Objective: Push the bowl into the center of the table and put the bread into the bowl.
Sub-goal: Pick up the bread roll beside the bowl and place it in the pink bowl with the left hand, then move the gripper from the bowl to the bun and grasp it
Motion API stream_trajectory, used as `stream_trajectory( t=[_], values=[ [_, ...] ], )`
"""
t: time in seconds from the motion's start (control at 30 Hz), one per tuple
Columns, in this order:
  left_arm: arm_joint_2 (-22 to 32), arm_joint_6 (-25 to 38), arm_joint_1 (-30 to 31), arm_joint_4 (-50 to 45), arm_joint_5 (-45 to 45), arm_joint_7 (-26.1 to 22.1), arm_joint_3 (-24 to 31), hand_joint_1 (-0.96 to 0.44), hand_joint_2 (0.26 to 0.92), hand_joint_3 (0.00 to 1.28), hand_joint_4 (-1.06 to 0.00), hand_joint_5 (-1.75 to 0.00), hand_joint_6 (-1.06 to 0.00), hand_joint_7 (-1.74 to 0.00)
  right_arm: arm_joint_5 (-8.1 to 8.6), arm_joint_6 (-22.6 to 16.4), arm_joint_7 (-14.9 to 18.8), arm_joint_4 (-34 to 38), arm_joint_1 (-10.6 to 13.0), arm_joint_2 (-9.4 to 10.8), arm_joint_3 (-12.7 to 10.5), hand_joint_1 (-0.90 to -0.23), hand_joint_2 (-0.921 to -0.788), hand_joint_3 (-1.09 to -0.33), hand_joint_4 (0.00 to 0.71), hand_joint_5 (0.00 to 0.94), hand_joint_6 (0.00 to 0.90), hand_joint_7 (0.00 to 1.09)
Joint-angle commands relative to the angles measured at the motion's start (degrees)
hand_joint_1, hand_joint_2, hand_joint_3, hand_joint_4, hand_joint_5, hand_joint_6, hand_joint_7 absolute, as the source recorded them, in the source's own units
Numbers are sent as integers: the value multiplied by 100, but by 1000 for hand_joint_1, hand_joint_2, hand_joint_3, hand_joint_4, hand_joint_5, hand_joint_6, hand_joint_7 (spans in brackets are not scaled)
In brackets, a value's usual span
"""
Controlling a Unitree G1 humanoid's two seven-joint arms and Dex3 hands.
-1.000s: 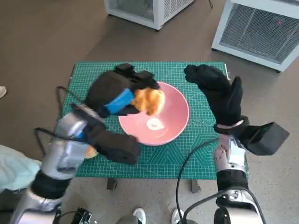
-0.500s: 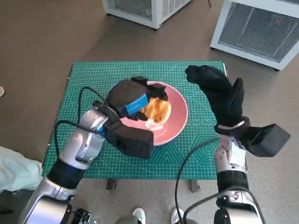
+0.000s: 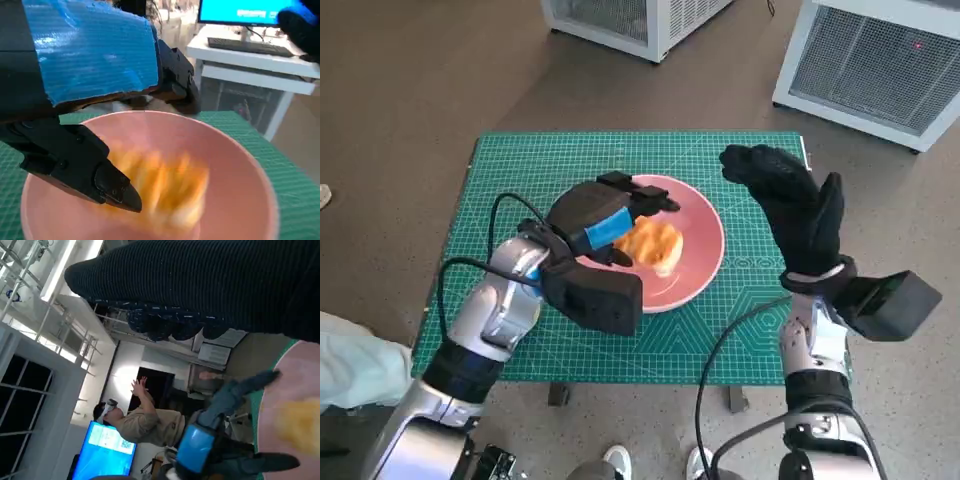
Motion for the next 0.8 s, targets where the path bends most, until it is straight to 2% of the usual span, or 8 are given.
stream_trajectory(
  t=[0.03, 0.33, 0.57, 0.8],
  values=[
    [186, 349, 213, -653, -434, -497, 353, -217, 746, 2, -34, -4, -264, -31, -19, 46, -68, 7, 128, 51, 18, -718, -921, -770, 179, 1, -1, 576],
    [714, 960, 757, -2096, -1097, -1203, 1152, -180, 744, 0, -35, -2, -285, -28, -2, 37, -27, 29, 123, 75, 36, -718, -921, -768, 178, 0, -1, 577],
    [1105, 1106, 1426, -2979, -1643, -1352, 2002, -192, 745, 1, -46, -5, -285, -24, -7, 46, -7, 32, 125, 89, 51, -716, -921, -768, 178, 0, -1, 577],
    [1580, 1138, 2341, -3615, -2030, -1532, 2855, -206, 746, 1, -66, -11, -289, -24, 3, 67, 32, 48, 120, 81, 52, -715, -921, -768, 178, 0, -1, 577]
  ],
)
